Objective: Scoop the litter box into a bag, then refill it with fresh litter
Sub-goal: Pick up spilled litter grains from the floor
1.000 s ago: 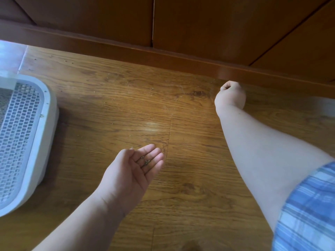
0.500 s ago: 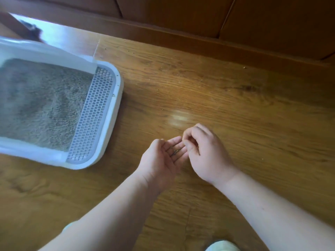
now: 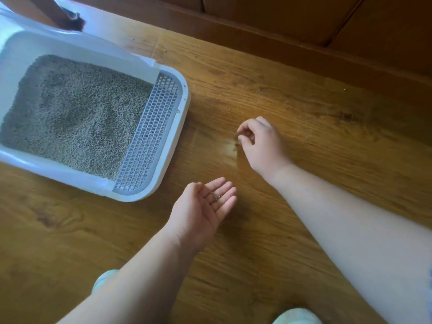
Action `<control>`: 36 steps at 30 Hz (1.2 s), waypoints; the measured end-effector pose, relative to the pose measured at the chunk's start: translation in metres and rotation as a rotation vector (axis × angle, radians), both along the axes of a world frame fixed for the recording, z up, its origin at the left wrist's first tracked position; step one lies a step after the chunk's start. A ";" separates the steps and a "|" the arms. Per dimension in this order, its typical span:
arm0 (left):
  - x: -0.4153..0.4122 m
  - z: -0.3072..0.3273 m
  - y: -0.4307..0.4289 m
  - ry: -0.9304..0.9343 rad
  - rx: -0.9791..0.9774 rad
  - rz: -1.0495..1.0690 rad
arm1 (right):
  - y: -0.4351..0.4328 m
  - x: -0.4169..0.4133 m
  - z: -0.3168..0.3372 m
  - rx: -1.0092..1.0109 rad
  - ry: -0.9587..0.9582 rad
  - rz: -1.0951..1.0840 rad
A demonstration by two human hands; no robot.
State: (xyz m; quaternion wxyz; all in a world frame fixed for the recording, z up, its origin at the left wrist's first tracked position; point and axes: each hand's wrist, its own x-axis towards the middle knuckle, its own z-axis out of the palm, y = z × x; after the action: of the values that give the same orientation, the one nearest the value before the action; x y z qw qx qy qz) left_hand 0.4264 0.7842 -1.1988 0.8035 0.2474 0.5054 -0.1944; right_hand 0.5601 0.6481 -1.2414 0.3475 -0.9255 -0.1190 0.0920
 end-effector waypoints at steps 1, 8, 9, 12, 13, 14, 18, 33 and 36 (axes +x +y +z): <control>-0.003 0.000 0.004 0.003 -0.003 0.014 | 0.005 0.007 -0.002 -0.025 -0.002 0.006; -0.023 0.000 0.024 0.036 -0.006 0.062 | 0.017 0.018 -0.017 -0.143 -0.021 0.049; -0.026 0.000 0.026 0.043 -0.005 0.068 | 0.016 0.017 -0.017 -0.148 -0.030 0.058; -0.030 -0.001 0.031 0.064 0.004 0.085 | 0.014 0.013 -0.015 -0.181 -0.066 0.104; -0.031 -0.002 0.032 0.071 0.007 0.095 | 0.015 0.011 -0.014 -0.207 -0.083 0.127; -0.032 -0.003 0.032 0.076 0.012 0.100 | 0.015 0.009 -0.015 -0.237 -0.106 0.151; -0.032 -0.003 0.031 0.069 0.016 0.085 | 0.012 0.003 -0.017 -0.354 -0.179 0.200; -0.037 -0.010 -0.001 0.073 -0.020 -0.039 | -0.019 -0.119 0.012 0.109 0.040 0.144; -0.038 -0.009 -0.001 0.108 0.006 -0.051 | -0.024 -0.079 -0.003 0.015 0.026 -0.028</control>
State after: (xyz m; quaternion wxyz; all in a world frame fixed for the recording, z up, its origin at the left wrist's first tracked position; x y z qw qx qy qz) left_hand 0.3883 0.7834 -1.2076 0.7690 0.2516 0.5424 -0.2263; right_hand 0.4806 0.6245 -1.2440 0.3573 -0.9232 -0.1022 0.0982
